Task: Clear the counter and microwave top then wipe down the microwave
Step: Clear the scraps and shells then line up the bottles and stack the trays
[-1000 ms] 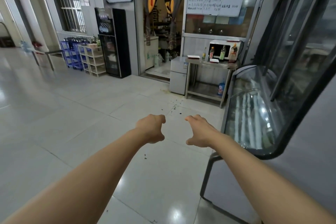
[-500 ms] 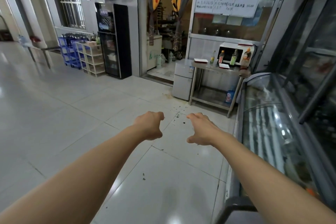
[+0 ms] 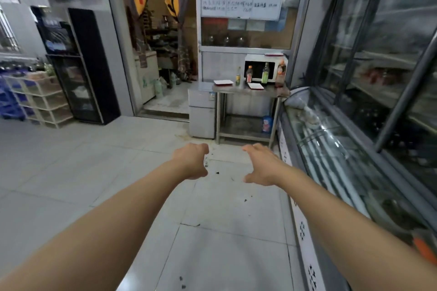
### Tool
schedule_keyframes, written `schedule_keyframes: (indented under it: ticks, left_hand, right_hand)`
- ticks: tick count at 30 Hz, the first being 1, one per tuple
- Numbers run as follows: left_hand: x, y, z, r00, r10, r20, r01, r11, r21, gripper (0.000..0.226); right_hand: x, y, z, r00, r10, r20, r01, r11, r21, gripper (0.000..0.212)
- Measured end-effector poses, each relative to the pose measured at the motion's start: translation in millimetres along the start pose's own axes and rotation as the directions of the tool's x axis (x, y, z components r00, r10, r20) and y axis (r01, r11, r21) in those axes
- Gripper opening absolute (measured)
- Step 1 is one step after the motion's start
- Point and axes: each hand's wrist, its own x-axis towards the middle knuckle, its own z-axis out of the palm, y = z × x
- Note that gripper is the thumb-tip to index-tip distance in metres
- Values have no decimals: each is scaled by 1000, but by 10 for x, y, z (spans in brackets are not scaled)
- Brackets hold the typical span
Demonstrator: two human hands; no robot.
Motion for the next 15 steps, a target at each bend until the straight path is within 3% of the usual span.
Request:
schedule_keyframes:
  ticks: [7,15]
  left_hand:
    - [966,-273,32,996,75,43,-74,997,-26,61]
    - [2381,-192,47,994,92,53,-90,995,-33,62]
  right_hand:
    - [796,165,27,995,103,17,-103,995,-7,89]
    - [2120,714,-123,995,98,6,-98,995,12,88]
